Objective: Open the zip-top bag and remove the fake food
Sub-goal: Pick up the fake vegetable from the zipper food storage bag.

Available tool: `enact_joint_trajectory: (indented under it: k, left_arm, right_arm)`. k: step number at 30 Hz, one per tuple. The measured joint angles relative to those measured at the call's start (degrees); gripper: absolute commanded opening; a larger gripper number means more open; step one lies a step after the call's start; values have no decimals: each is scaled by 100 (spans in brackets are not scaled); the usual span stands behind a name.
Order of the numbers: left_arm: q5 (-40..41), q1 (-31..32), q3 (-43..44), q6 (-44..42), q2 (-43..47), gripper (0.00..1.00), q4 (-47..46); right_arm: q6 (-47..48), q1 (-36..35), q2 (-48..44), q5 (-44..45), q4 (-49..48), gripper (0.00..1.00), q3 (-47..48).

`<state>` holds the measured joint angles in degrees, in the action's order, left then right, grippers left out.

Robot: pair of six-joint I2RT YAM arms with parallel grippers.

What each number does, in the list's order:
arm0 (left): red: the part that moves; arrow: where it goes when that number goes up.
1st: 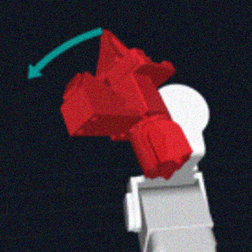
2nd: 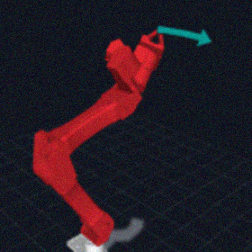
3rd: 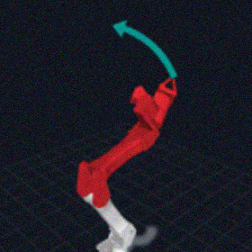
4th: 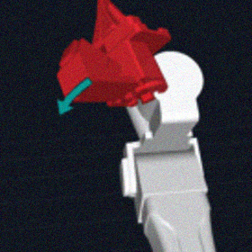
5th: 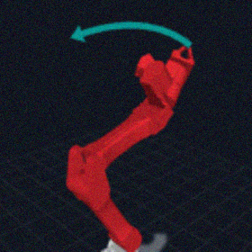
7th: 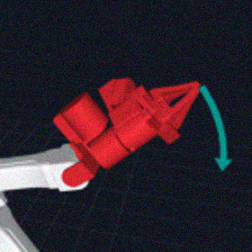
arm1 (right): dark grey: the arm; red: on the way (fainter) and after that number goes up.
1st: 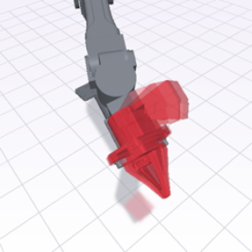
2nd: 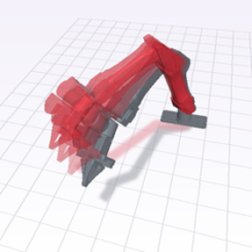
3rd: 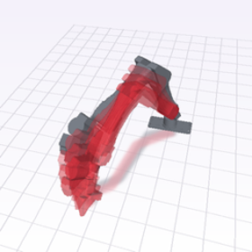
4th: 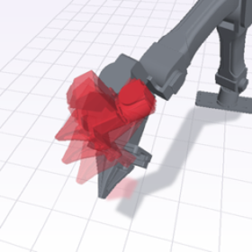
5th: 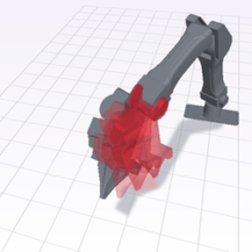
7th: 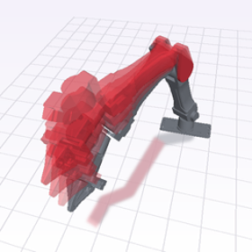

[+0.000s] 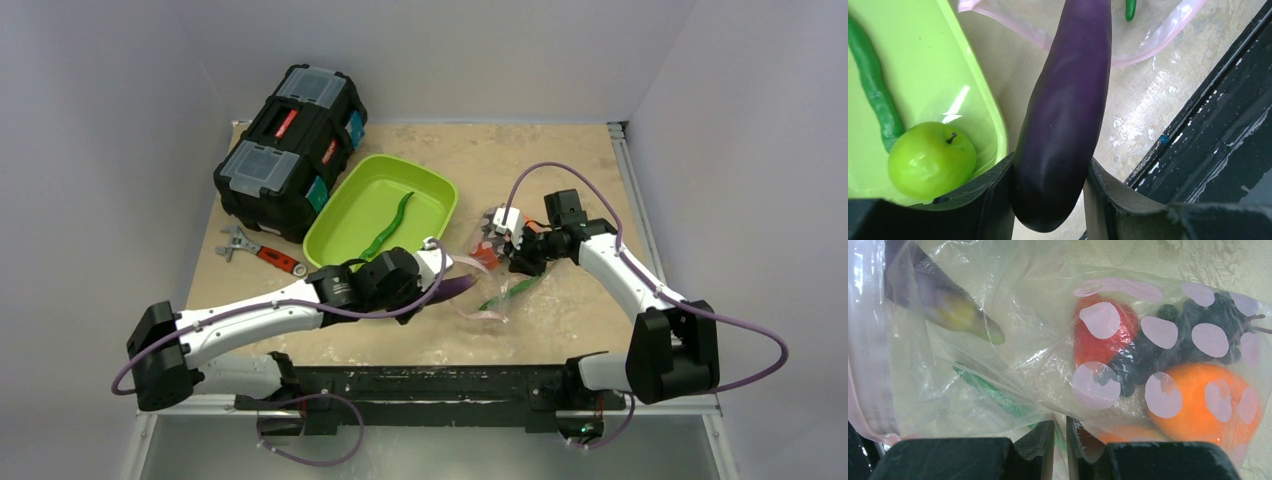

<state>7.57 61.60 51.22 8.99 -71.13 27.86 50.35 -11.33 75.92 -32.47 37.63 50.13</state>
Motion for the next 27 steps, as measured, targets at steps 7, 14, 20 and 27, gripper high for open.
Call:
enact_joint_trajectory:
  k: [7,14,20,27]
  left_arm:
    - [168,0,-17,-378,699,0,376]
    - [671,0,-35,-542,1250,0,949]
    - [1174,0,-96,-570,1755,0,1266]
    - [1705,0,-363,-562,2214,0,1388]
  right_arm:
    - [2,2,-2,-2,0,13,0]
    - [2,2,-2,-2,0,13,0]
    - [2,4,2,-2,-2,13,0]
    - [4,4,22,-2,-2,13,0]
